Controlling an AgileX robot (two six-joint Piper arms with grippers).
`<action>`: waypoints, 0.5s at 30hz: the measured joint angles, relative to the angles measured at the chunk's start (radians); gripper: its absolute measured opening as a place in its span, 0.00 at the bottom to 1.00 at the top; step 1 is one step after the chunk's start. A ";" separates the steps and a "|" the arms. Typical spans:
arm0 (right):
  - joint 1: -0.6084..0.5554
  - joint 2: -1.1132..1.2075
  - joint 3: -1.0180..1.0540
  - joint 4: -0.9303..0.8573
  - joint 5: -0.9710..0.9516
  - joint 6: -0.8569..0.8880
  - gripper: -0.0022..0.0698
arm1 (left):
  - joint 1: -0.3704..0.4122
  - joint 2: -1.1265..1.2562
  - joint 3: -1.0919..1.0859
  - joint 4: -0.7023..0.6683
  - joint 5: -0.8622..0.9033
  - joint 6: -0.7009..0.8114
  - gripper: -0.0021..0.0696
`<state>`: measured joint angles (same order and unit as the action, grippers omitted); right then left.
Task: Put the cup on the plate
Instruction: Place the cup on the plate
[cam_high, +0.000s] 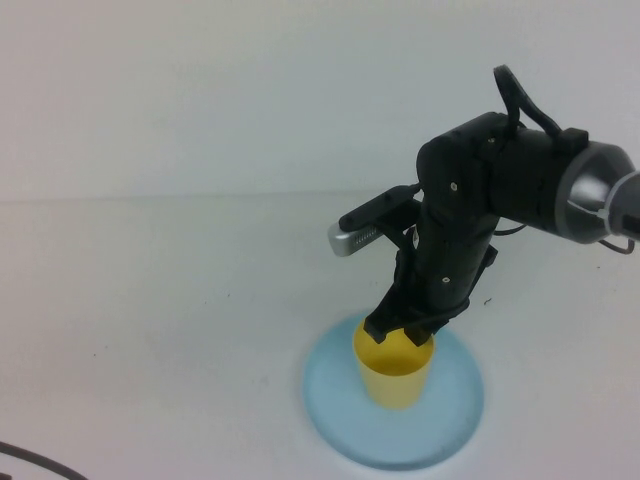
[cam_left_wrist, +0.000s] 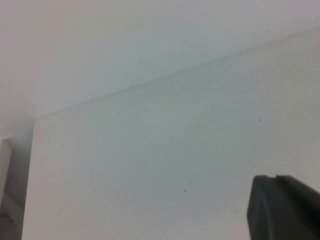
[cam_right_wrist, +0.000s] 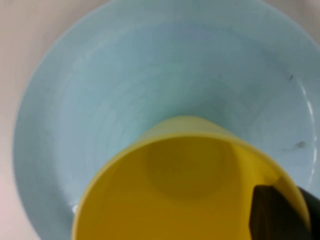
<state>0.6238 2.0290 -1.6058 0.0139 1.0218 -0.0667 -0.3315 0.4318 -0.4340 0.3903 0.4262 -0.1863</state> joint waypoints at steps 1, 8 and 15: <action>0.000 0.001 0.000 -0.005 -0.006 0.000 0.07 | 0.000 0.000 0.000 0.000 0.000 0.000 0.03; 0.000 0.003 0.000 -0.014 -0.011 0.003 0.07 | 0.000 0.000 0.000 0.000 0.000 0.004 0.03; 0.000 0.018 0.000 -0.014 -0.012 0.004 0.07 | 0.000 0.000 0.000 0.000 0.006 0.011 0.03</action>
<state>0.6238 2.0468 -1.6058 0.0000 1.0094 -0.0623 -0.3315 0.4318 -0.4340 0.3903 0.4320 -0.1754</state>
